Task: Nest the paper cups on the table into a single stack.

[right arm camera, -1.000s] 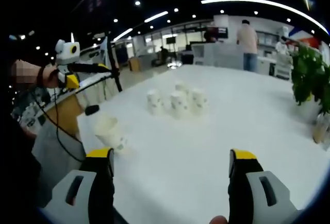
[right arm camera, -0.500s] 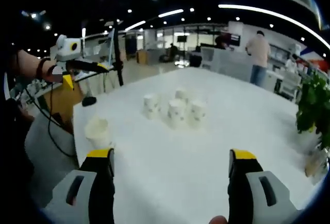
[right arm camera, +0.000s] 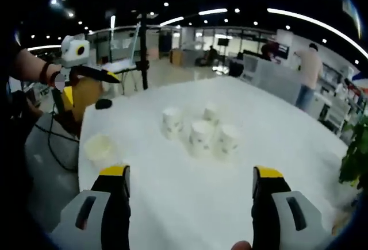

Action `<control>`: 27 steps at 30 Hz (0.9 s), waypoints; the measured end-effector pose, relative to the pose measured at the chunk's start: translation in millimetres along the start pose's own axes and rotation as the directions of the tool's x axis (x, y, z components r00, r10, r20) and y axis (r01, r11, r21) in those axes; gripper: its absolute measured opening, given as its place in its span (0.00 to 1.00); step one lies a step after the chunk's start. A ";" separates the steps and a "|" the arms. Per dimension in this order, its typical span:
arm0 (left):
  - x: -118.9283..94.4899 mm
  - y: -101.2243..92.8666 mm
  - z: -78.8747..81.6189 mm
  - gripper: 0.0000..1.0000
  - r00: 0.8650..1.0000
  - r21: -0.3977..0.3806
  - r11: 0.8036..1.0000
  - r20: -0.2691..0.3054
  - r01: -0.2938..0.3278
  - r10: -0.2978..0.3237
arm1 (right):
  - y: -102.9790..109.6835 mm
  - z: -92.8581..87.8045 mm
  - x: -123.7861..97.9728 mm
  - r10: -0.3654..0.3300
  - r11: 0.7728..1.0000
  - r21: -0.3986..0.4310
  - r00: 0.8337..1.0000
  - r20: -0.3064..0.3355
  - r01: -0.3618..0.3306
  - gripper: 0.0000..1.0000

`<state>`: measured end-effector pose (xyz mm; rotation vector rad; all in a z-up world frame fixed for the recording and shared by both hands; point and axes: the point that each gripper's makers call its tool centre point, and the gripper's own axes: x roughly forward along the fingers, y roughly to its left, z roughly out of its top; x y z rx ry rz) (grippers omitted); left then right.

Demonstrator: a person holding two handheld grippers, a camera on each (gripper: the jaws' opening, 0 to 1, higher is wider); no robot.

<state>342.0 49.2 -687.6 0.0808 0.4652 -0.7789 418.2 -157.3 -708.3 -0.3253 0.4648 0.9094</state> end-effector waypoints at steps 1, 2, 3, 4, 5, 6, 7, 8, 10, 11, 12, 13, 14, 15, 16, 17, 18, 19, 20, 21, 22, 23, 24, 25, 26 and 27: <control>0.5 -0.4 -1.3 0.99 1.000 -0.004 1.000 0.001 -0.001 0.001 | -0.2 0.9 1.6 0.004 1.000 -0.003 1.000 0.000 -0.004 0.85; 1.0 -0.5 -3.0 0.99 1.000 -0.006 1.000 -0.004 -0.004 0.004 | 0.4 5.2 6.4 0.015 1.000 -0.012 1.000 0.004 -0.015 0.85; 1.6 -0.8 -5.1 0.99 1.000 -0.006 1.000 -0.009 -0.005 0.005 | 0.9 7.8 10.2 0.026 0.999 -0.019 1.000 0.007 -0.026 0.85; 2.6 -2.0 -6.7 0.99 1.000 -0.012 1.000 -0.008 -0.001 0.001 | 1.6 11.2 14.7 0.037 0.999 -0.032 0.999 0.010 -0.037 0.85; 4.4 -2.7 -8.8 0.99 1.000 -0.020 1.000 -0.007 0.003 -0.004 | 1.4 12.4 18.4 0.044 0.998 -0.040 0.999 0.011 -0.043 0.85; 4.9 -3.1 -10.1 0.99 1.000 -0.020 1.000 -0.012 0.004 -0.005 | 1.6 13.6 23.9 0.054 0.997 -0.050 0.999 0.007 -0.053 0.85; 6.3 -4.5 -14.1 0.99 1.000 -0.012 1.000 -0.027 0.011 -0.012 | 2.1 14.5 29.0 0.065 0.997 -0.053 0.998 0.004 -0.064 0.85; 6.6 -4.3 -14.5 0.99 1.000 -0.012 1.000 -0.027 0.010 -0.010 | 2.6 16.2 32.5 0.072 0.996 -0.056 0.997 0.005 -0.072 0.85; 7.0 -3.7 -14.7 0.99 1.000 -0.020 1.000 -0.024 0.009 -0.010 | 6.2 22.1 39.6 0.090 0.993 -0.075 0.996 0.007 -0.089 0.85; 7.5 -3.8 -14.6 0.99 1.000 -0.026 1.000 -0.022 0.010 -0.010 | 7.7 24.5 42.5 0.096 0.992 -0.083 0.995 0.006 -0.095 0.85; 8.1 -3.8 -14.4 0.99 1.000 -0.027 1.000 -0.020 0.008 -0.008 | 9.7 27.8 48.1 0.109 0.990 -0.091 0.994 0.008 -0.108 0.85; 8.6 -3.5 -14.4 0.99 1.000 -0.030 1.000 -0.019 0.005 -0.006 | 8.9 28.7 50.6 0.115 0.989 -0.095 0.993 0.007 -0.114 0.85; 9.3 -4.0 -13.3 0.99 1.000 -0.040 0.999 -0.011 0.006 -0.006 | 10.1 30.4 57.3 0.132 0.986 -0.107 0.991 0.001 -0.131 0.85; 9.9 -3.1 -13.3 0.99 1.000 -0.043 0.999 -0.008 0.001 -0.001 | 11.3 31.9 61.6 0.138 0.984 -0.117 0.990 -0.004 -0.137 0.84; 10.7 -2.7 -13.7 0.99 1.000 -0.046 0.999 -0.010 -0.004 0.003 | 12.6 34.7 67.7 0.148 0.982 -0.121 0.989 -0.004 -0.147 0.84; 11.2 -2.6 -14.4 0.99 1.000 -0.045 0.999 -0.013 -0.004 0.004 | 12.6 35.9 72.6 0.153 0.981 -0.124 0.988 -0.002 -0.152 0.84; 11.4 -2.3 -15.3 0.99 1.000 -0.045 0.999 -0.014 -0.003 0.002 | 13.2 38.2 79.0 0.161 0.979 -0.130 0.987 -0.002 -0.160 0.84; 11.4 -1.9 -15.6 0.99 1.000 -0.046 0.999 -0.014 -0.002 0.002 | 14.7 41.2 82.0 0.166 0.977 -0.135 0.986 -0.004 -0.165 0.84; 11.2 -1.4 -15.9 0.99 1.000 -0.049 0.999 -0.013 -0.003 0.002 | 15.7 44.3 86.9 0.173 0.975 -0.139 0.985 -0.003 -0.171 0.84; 11.2 -1.1 -15.9 0.99 1.000 -0.050 0.999 -0.012 -0.002 0.002 | 16.2 45.2 89.0 0.175 0.975 -0.140 0.984 -0.001 -0.174 0.84; 11.1 -1.8 -15.8 0.99 1.000 -0.052 0.999 -0.014 -0.001 0.000 | 17.4 47.5 94.6 0.184 0.973 -0.143 0.983 0.000 -0.182 0.83; 11.0 -1.9 -16.2 0.99 1.000 -0.051 0.999 -0.016 -0.001 0.000 | 17.8 48.7 100.4 0.191 0.971 -0.146 0.982 -0.002 -0.189 0.83; 10.3 -0.6 -17.7 0.99 1.000 -0.050 0.999 -0.020 -0.004 0.003 | 18.2 49.9 103.6 0.195 0.970 -0.147 0.981 -0.002 -0.193 0.83; 9.8 0.3 -18.1 0.99 1.000 -0.052 0.999 -0.019 -0.005 0.004 | 20.4 53.3 107.9 0.203 0.968 -0.151 0.979 0.000 -0.200 0.83; 8.9 0.9 -18.3 0.99 1.000 -0.056 0.998 -0.019 -0.009 0.007 | 21.4 55.1 110.8 0.208 0.966 -0.155 0.978 0.000 -0.206 0.82; 8.4 1.9 -18.4 0.99 1.000 -0.058 0.998 -0.017 -0.013 0.012 | 24.7 57.8 114.0 0.217 0.963 -0.162 0.976 0.002 -0.213 0.82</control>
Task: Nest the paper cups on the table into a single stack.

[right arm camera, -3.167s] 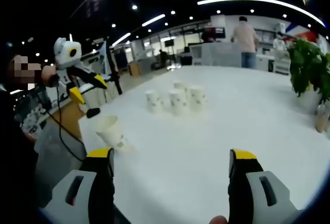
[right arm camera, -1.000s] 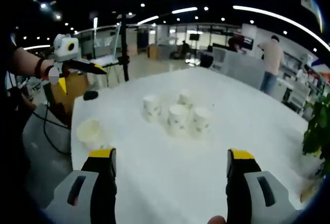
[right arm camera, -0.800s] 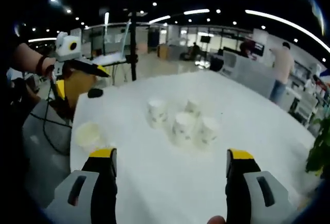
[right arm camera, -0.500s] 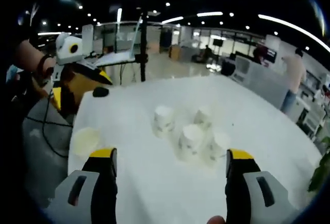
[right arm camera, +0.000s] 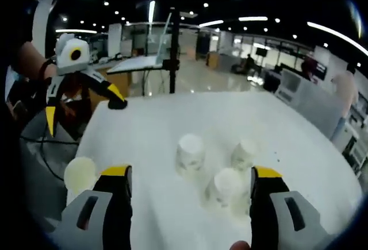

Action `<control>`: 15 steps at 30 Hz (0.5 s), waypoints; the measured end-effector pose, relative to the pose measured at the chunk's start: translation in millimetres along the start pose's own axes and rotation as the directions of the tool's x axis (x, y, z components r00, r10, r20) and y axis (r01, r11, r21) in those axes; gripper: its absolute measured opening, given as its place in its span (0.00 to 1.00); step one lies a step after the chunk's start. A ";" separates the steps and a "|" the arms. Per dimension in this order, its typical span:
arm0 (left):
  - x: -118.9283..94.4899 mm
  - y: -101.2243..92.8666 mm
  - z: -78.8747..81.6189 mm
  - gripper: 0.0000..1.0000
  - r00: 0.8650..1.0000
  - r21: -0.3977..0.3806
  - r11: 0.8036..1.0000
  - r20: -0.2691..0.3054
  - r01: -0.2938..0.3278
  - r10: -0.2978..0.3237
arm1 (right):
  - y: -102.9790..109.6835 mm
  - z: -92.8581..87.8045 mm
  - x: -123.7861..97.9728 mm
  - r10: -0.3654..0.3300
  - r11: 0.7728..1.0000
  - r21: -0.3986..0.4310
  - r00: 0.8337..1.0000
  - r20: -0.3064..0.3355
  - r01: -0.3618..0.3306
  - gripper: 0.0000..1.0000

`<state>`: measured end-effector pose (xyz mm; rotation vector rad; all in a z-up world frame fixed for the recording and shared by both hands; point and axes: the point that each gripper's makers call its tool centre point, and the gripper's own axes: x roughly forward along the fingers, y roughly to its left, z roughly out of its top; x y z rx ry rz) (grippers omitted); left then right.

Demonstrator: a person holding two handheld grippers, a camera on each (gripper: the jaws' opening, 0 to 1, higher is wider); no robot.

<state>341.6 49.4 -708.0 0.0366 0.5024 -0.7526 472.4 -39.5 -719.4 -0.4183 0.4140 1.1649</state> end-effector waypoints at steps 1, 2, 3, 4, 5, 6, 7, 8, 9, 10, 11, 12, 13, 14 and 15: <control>-0.8 2.4 -1.1 0.99 1.000 -0.001 1.000 0.000 -0.007 0.007 | 0.3 1.5 3.1 0.005 1.000 -0.005 1.000 0.002 -0.005 0.82; -1.9 4.7 -1.9 0.99 1.000 -0.005 1.000 0.001 -0.014 0.014 | -0.4 2.5 6.1 0.011 1.000 -0.009 1.000 0.000 -0.011 0.81; -2.8 6.9 -2.4 0.99 1.000 -0.010 1.000 0.006 -0.017 0.017 | -0.4 3.4 10.9 0.019 1.000 -0.014 1.000 -0.001 -0.019 0.81; -3.7 9.5 -2.5 0.99 1.000 -0.018 1.000 0.014 -0.025 0.025 | -1.0 2.8 15.0 0.023 1.000 -0.018 1.000 -0.003 -0.023 0.80; -4.1 10.2 -2.3 0.99 0.999 -0.021 0.999 0.017 -0.028 0.029 | -0.9 2.9 19.9 0.031 0.999 -0.023 0.999 -0.007 -0.031 0.80; -4.4 11.2 -2.6 0.99 0.999 -0.023 0.999 0.019 -0.033 0.034 | -1.0 3.8 22.8 0.035 0.999 -0.024 0.999 -0.008 -0.035 0.80; -4.5 11.4 -2.7 0.99 0.999 -0.025 0.999 0.019 -0.036 0.037 | -0.7 5.6 26.8 0.040 0.999 -0.029 0.999 -0.006 -0.040 0.79; -4.6 12.0 -3.0 0.99 0.999 -0.027 0.999 0.019 -0.040 0.040 | -0.4 6.3 28.2 0.042 0.999 -0.031 0.999 -0.005 -0.042 0.78; -4.6 12.3 -3.1 0.99 0.999 -0.028 0.999 0.020 -0.042 0.043 | 0.1 7.0 32.2 0.048 0.998 -0.038 0.999 -0.007 -0.048 0.77; -4.8 12.6 -2.7 0.99 0.999 -0.030 0.999 0.022 -0.045 0.046 | 0.5 7.8 34.7 0.053 0.998 -0.041 0.999 -0.008 -0.053 0.76; -4.9 14.3 -3.6 0.99 0.999 -0.030 0.998 0.023 -0.048 0.048 | 0.7 7.9 37.3 0.057 0.998 -0.041 0.998 -0.010 -0.057 0.76; -5.0 15.0 -4.1 0.99 0.999 -0.029 0.998 0.022 -0.048 0.049 | 0.6 7.5 41.6 0.062 0.997 -0.038 0.998 -0.012 -0.063 0.75; -4.9 14.1 -3.7 0.99 0.999 -0.025 0.999 0.021 -0.045 0.045 | 0.9 7.8 44.5 0.067 0.997 -0.037 0.998 -0.012 -0.068 0.75; -5.1 14.1 -3.8 0.98 0.999 -0.021 0.999 0.018 -0.044 0.044 | 2.9 9.3 46.5 0.075 0.996 -0.036 0.997 -0.011 -0.076 0.74; -5.3 14.6 -4.7 0.98 0.999 -0.018 0.999 0.013 -0.043 0.043 | 4.4 10.5 48.4 0.085 0.996 -0.036 0.996 -0.007 -0.086 0.72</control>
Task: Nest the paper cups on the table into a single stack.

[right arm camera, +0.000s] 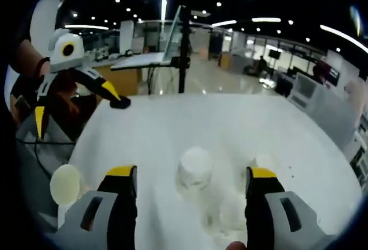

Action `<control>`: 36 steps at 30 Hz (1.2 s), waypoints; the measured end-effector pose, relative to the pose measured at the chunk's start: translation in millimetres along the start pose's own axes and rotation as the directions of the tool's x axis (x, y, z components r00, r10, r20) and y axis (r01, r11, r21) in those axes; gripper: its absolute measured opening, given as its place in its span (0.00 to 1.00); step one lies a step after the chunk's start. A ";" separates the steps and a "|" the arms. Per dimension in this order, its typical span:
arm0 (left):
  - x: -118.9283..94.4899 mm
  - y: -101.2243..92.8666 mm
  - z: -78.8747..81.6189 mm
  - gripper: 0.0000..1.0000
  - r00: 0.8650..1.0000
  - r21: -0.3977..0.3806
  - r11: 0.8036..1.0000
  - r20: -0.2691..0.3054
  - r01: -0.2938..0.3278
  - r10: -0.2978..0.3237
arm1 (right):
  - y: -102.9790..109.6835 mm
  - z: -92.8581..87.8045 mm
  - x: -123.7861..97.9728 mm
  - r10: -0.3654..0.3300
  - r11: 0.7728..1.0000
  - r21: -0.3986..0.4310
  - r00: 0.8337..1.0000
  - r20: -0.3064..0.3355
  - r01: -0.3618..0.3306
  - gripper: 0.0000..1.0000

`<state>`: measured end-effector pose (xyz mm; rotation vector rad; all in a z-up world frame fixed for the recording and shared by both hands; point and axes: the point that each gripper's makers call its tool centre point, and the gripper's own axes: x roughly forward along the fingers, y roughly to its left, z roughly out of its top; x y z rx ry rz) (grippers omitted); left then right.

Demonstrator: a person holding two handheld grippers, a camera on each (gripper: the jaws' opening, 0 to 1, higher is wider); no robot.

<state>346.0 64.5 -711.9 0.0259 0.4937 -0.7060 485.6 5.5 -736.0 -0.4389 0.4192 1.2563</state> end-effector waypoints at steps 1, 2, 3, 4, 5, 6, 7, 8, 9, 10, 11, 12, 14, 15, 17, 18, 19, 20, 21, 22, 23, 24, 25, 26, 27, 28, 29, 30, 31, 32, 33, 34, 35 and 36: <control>-0.3 0.5 -0.6 0.98 1.000 0.004 1.000 -0.005 0.002 -0.002 | -0.2 -0.1 4.3 0.013 1.000 0.000 1.000 0.003 -0.013 0.70; -0.1 0.0 0.4 0.98 1.000 0.007 1.000 -0.004 0.002 -0.002 | -0.5 0.5 7.0 0.016 1.000 -0.002 1.000 0.003 -0.016 0.69; -0.2 0.7 1.2 0.98 1.000 0.005 1.000 -0.003 0.002 -0.002 | -0.9 0.8 10.7 0.016 1.000 -0.006 1.000 0.002 -0.016 0.69; -0.1 1.1 2.0 0.98 1.000 0.002 1.000 -0.002 -0.002 0.002 | -1.1 1.1 13.1 0.019 1.000 -0.011 1.000 0.002 -0.019 0.69; -0.1 2.5 2.6 0.98 1.000 0.003 1.000 -0.001 -0.009 0.009 | 0.2 2.9 15.5 0.023 1.000 -0.014 1.000 0.000 -0.023 0.68; -0.1 2.6 3.3 0.98 1.000 0.003 1.000 -0.001 -0.012 0.012 | 0.1 2.8 17.8 0.026 1.000 -0.017 1.000 -0.003 -0.026 0.68; 0.0 3.1 3.7 0.98 1.000 -0.001 1.000 -0.001 -0.014 0.014 | -2.3 0.1 23.6 0.030 0.999 -0.021 1.000 -0.008 -0.030 0.67; 0.0 3.8 3.9 0.98 1.000 -0.003 1.000 0.000 -0.017 0.017 | -3.0 -0.5 26.2 0.033 0.999 -0.022 0.999 -0.012 -0.033 0.66; -0.1 4.4 4.3 0.98 1.000 -0.005 1.000 0.001 -0.019 0.019 | -2.6 0.7 27.7 0.036 0.999 -0.022 0.999 -0.012 -0.036 0.65; -0.1 4.6 4.9 0.97 1.000 -0.006 1.000 0.001 -0.022 0.022 | -2.9 2.0 29.8 0.037 0.999 -0.025 0.999 -0.007 -0.037 0.64; 0.0 4.6 5.2 0.97 1.000 -0.008 1.000 0.000 -0.024 0.024 | -2.1 3.7 30.0 0.038 0.999 -0.028 0.999 -0.007 -0.038 0.63; 0.1 4.9 5.0 0.97 1.000 -0.011 1.000 0.001 -0.023 0.023 | -1.9 3.4 32.8 0.042 0.999 -0.030 0.999 -0.013 -0.042 0.62; 0.6 4.8 5.4 0.97 1.000 -0.010 1.000 0.004 -0.026 0.026 | -1.7 3.0 36.2 0.044 0.999 -0.030 0.999 -0.018 -0.044 0.60; 1.1 4.5 5.4 0.97 1.000 -0.010 1.000 0.004 -0.027 0.027 | -2.1 3.4 38.5 0.046 0.998 -0.029 0.999 -0.018 -0.046 0.59; 2.2 5.0 4.1 0.96 1.000 -0.016 1.000 0.006 -0.026 0.026 | -3.8 1.6 43.1 0.047 0.998 -0.042 0.998 -0.033 -0.049 0.57; 3.3 4.4 3.6 0.96 1.000 -0.018 1.000 0.007 -0.024 0.024 | -4.4 0.6 45.2 0.049 0.998 -0.043 0.998 -0.039 -0.051 0.56; 4.2 3.8 3.0 0.96 1.000 -0.015 1.000 0.006 -0.023 0.023 | -6.2 -2.8 49.3 0.053 0.998 -0.043 0.997 -0.049 -0.055 0.56; 4.8 3.9 2.0 0.96 1.000 -0.015 1.000 0.002 -0.024 0.024 | -6.9 -4.9 50.9 0.054 0.997 -0.045 0.997 -0.058 -0.057 0.56; 4.8 4.2 1.7 0.96 1.000 -0.017 1.000 0.002 -0.026 0.026 | -7.1 -5.6 52.9 0.056 0.997 -0.044 0.997 -0.059 -0.059 0.56; 4.9 4.3 2.0 0.96 1.000 -0.021 0.999 0.006 -0.028 0.028 | -7.5 -6.3 54.2 0.058 0.997 -0.040 0.996 -0.062 -0.060 0.55; 4.8 4.4 1.9 0.96 1.000 -0.026 0.999 0.009 -0.030 0.030 | -9.6 -8.7 57.0 0.057 0.998 -0.035 0.996 -0.067 -0.059 0.54; 4.7 4.4 1.4 0.96 0.999 -0.028 0.999 0.009 -0.030 0.031 | -10.7 -10.1 58.6 0.057 0.998 -0.033 0.996 -0.071 -0.059 0.53; 4.4 4.6 0.3 0.96 0.999 -0.029 0.999 0.007 -0.033 0.033 | -11.7 -12.2 60.6 0.055 0.998 -0.034 0.995 -0.081 -0.058 0.52; 4.1 4.3 -0.3 0.95 0.999 -0.029 0.999 0.004 -0.034 0.035 | -12.5 -13.6 61.6 0.055 0.998 -0.034 0.995 -0.087 -0.058 0.51; 3.6 4.1 -1.0 0.95 0.999 -0.034 0.999 0.005 -0.034 0.035 | -12.6 -14.8 62.3 0.056 0.998 -0.026 0.994 -0.091 -0.058 0.50; 3.5 4.5 -1.6 0.95 0.999 -0.036 0.999 0.006 -0.035 0.035 | -12.9 -15.8 62.8 0.055 0.998 -0.023 0.994 -0.095 -0.058 0.49; 3.3 4.9 -2.3 0.95 0.999 -0.038 0.999 0.005 -0.037 0.038 | -13.0 -17.0 62.5 0.053 0.998 -0.024 0.993 -0.103 -0.056 0.49; 3.0 4.3 -2.2 0.95 0.999 -0.038 0.998 0.009 -0.040 0.040 | -13.3 -17.9 62.3 0.050 0.998 -0.031 0.993 -0.107 -0.054 0.48; 3.0 4.0 -2.3 0.95 0.999 -0.039 0.998 0.010 -0.040 0.040 | -14.1 -20.7 63.2 0.052 0.998 -0.033 0.992 -0.111 -0.056 0.47; 2.9 4.3 -3.3 0.95 0.999 -0.047 0.998 0.009 -0.043 0.043 | -14.2 -21.7 63.7 0.056 0.998 -0.032 0.992 -0.113 -0.060 0.45; 2.9 4.4 -4.2 0.95 0.999 -0.051 0.998 0.009 -0.044 0.044 | -15.2 -24.0 65.1 0.059 0.997 -0.032 0.991 -0.117 -0.063 0.45; 2.9 4.5 -4.4 0.95 0.999 -0.052 0.998 0.009 -0.044 0.044 | -15.8 -24.9 65.6 0.059 0.997 -0.034 0.991 -0.118 -0.063 0.44; 3.0 4.6 -5.0 0.94 0.999 -0.053 0.998 0.009 -0.045 0.045 | -14.6 -23.6 64.5 0.061 0.997 -0.031 0.991 -0.120 -0.065 0.43; 3.1 4.2 -5.1 0.94 0.999 -0.054 0.998 0.008 -0.045 0.045 | -14.5 -23.6 64.8 0.065 0.997 -0.024 0.991 -0.118 -0.069 0.41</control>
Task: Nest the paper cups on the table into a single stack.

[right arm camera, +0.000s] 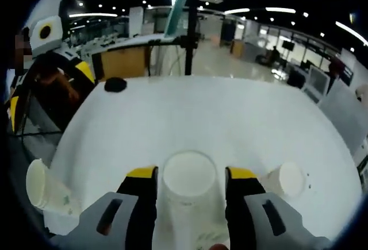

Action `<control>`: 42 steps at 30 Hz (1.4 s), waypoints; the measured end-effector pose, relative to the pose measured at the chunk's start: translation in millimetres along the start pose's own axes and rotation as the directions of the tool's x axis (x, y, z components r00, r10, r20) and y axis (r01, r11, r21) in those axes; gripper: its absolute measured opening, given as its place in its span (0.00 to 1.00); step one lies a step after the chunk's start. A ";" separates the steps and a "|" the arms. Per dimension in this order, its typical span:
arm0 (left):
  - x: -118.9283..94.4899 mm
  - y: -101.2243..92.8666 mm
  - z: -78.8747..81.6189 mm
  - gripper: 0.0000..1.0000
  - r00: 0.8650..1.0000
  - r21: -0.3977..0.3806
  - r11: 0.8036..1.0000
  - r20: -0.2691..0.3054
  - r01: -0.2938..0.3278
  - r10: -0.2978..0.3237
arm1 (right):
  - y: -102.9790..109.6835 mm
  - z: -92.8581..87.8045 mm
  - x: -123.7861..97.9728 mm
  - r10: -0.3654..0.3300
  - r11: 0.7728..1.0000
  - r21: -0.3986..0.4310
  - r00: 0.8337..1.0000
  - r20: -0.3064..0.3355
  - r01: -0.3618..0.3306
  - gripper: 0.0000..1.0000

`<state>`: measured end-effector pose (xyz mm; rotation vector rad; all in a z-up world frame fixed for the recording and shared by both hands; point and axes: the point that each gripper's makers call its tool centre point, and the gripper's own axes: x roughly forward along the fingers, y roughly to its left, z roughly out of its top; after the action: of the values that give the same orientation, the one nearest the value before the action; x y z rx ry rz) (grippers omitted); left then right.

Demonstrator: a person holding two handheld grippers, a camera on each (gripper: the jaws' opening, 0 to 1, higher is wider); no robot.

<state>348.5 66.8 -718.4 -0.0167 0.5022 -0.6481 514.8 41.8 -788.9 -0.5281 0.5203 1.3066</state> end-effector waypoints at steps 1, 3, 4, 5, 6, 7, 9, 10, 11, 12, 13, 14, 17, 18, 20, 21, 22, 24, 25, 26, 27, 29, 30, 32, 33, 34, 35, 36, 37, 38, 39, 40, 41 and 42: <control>0.2 -0.1 -0.1 0.94 1.000 -0.001 1.000 0.000 0.000 0.000 | 0.3 -0.1 1.2 0.007 1.000 0.012 1.000 0.004 -0.007 0.41; 0.5 -0.1 -0.6 0.94 1.000 0.001 1.000 -0.005 0.000 0.000 | -2.0 -1.1 3.3 0.005 1.000 0.017 1.000 0.002 -0.005 0.39; 0.5 -0.2 -0.4 0.94 1.000 0.003 1.000 -0.004 0.000 0.000 | -1.9 -2.4 4.4 0.012 1.000 0.016 1.000 -0.003 -0.012 0.38; 0.6 -0.3 -0.2 0.94 1.000 0.003 1.000 -0.004 0.000 0.000 | -0.1 -1.8 4.5 0.017 1.000 0.019 1.000 -0.003 -0.017 0.37; 0.6 -0.8 0.3 0.94 1.000 0.003 1.000 -0.003 0.002 -0.002 | 1.8 -2.0 4.8 0.025 0.999 0.020 1.000 -0.007 -0.025 0.35; 0.7 -1.0 0.1 0.94 1.000 0.003 1.000 -0.005 0.002 -0.002 | 2.9 -1.0 4.1 0.027 0.999 0.019 1.000 -0.002 -0.027 0.35; 0.8 -1.5 -0.9 0.94 1.000 0.006 1.000 -0.010 0.004 -0.004 | 2.9 -1.6 4.9 0.026 1.000 0.011 1.000 -0.003 -0.026 0.35; 0.6 -1.8 -1.0 0.94 1.000 0.005 1.000 -0.012 0.004 -0.004 | 3.0 -1.5 5.2 0.027 1.000 0.011 1.000 -0.001 -0.027 0.35; 0.2 -1.6 -1.1 0.94 1.000 0.007 1.000 -0.013 0.003 -0.003 | 3.4 -1.5 5.5 0.029 1.000 0.010 1.000 -0.002 -0.029 0.35; 0.0 -1.1 -1.2 0.94 1.000 0.009 1.000 -0.015 0.002 -0.002 | 3.7 -1.6 5.4 0.030 1.000 0.009 1.000 -0.002 -0.030 0.35; -0.7 0.0 -1.0 0.94 1.000 0.008 1.000 -0.015 -0.002 0.002 | 4.0 -2.1 5.5 0.032 0.999 0.009 0.999 -0.002 -0.032 0.35; -1.3 0.4 -0.6 0.94 1.000 0.005 1.000 -0.012 -0.002 0.002 | 4.4 -1.8 5.0 0.033 0.999 0.009 0.999 0.001 -0.033 0.35; -4.2 2.8 1.5 0.94 1.000 0.008 1.000 -0.008 -0.009 0.010 | 3.9 -2.1 2.3 0.030 1.000 0.002 1.000 0.001 -0.030 0.35; -4.5 3.1 1.8 0.94 1.000 0.008 1.000 -0.008 -0.010 0.010 | 3.7 -1.3 1.1 0.029 1.000 -0.001 1.000 0.005 -0.029 0.34; -6.4 4.2 5.1 0.94 1.000 0.013 1.000 -0.002 -0.015 0.015 | 3.2 2.4 -1.8 0.025 1.000 -0.005 1.000 0.013 -0.025 0.34; -6.7 4.3 6.6 0.94 1.000 0.012 1.000 0.004 -0.016 0.016 | 2.3 3.2 -2.0 0.024 1.000 -0.002 1.000 0.017 -0.023 0.34; -7.1 4.3 7.8 0.94 1.000 0.008 1.000 0.005 -0.017 0.017 | 2.2 4.6 -2.9 0.023 1.000 0.002 0.999 0.022 -0.023 0.34; -7.4 3.8 9.2 0.94 1.000 0.009 1.000 0.005 -0.019 0.019 | 1.9 6.9 -5.5 0.018 1.000 -0.005 1.000 0.025 -0.018 0.34; -7.8 2.9 10.9 0.94 1.000 0.012 1.000 0.006 -0.019 0.019 | 2.9 9.3 -7.7 0.017 1.000 -0.004 0.999 0.030 -0.016 0.34; -8.2 1.7 12.2 0.94 1.000 0.015 1.000 0.006 -0.018 0.018 | 3.0 11.6 -10.3 0.015 1.000 -0.002 0.999 0.037 -0.015 0.34; -8.9 0.5 13.6 0.94 1.000 0.025 1.000 0.001 -0.017 0.017 | 2.4 12.0 -11.1 0.013 1.000 -0.004 0.999 0.040 -0.013 0.34; -11.0 0.0 16.4 0.94 1.000 0.036 0.999 0.003 -0.017 0.017 | 2.7 16.7 -19.8 0.005 1.000 -0.010 0.999 0.047 -0.005 0.34; -11.8 0.1 17.9 0.94 1.000 0.035 0.999 0.008 -0.017 0.017 | 2.7 19.4 -23.5 0.003 1.000 -0.004 0.998 0.056 -0.003 0.34; -13.3 -1.1 20.0 0.94 1.000 0.044 0.999 0.008 -0.015 0.015 | 1.8 22.8 -30.2 -0.007 1.000 -0.004 0.998 0.069 0.007 0.34; -14.3 -2.2 21.3 0.94 1.000 0.051 0.999 0.007 -0.016 0.015 | 2.1 24.7 -35.0 -0.010 1.000 -0.005 0.997 0.073 0.010 0.34; -15.1 -3.0 22.5 0.94 1.000 0.053 0.998 0.009 -0.015 0.015 | 2.1 25.2 -36.6 -0.011 1.000 -0.004 0.997 0.075 0.011 0.34; -15.7 -3.6 23.4 0.94 1.000 0.055 0.998 0.010 -0.015 0.014 | 6.5 29.3 -44.3 -0.012 1.000 -0.001 0.997 0.078 0.012 0.34; -16.4 -4.1 24.3 0.94 1.000 0.057 0.998 0.010 -0.016 0.015 | 7.3 30.5 -48.2 -0.016 1.000 0.003 0.997 0.079 0.016 0.34; -17.7 -4.6 26.1 0.93 1.000 0.056 0.998 0.013 -0.018 0.017 | 6.1 32.2 -53.6 -0.025 1.000 0.016 0.996 0.089 0.024 0.34; -18.6 -5.6 28.0 0.94 1.000 0.054 0.998 0.018 -0.018 0.017 | 6.4 33.7 -57.3 -0.029 0.999 0.022 0.995 0.096 0.027 0.34; -19.9 -7.1 29.8 0.93 1.000 0.058 0.998 0.021 -0.019 0.018 | 4.1 33.3 -60.8 -0.034 0.999 0.024 0.994 0.102 0.032 0.34; -20.8 -7.6 30.7 0.93 1.000 0.062 0.998 0.022 -0.020 0.019 | 4.5 34.5 -64.6 -0.039 0.999 0.022 0.994 0.107 0.037 0.34; -21.9 -9.0 31.7 0.93 1.000 0.065 0.998 0.021 -0.020 0.019 | 6.8 37.9 -71.4 -0.042 0.999 0.020 0.992 0.118 0.040 0.34; -22.6 -10.5 32.7 0.93 1.000 0.067 0.998 0.022 -0.017 0.016 | 8.4 39.6 -76.0 -0.042 0.999 0.021 0.991 0.126 0.040 0.34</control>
<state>341.9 66.9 -677.9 0.0441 0.4589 -0.6477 495.0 11.0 -711.0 -0.4356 0.4143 1.2858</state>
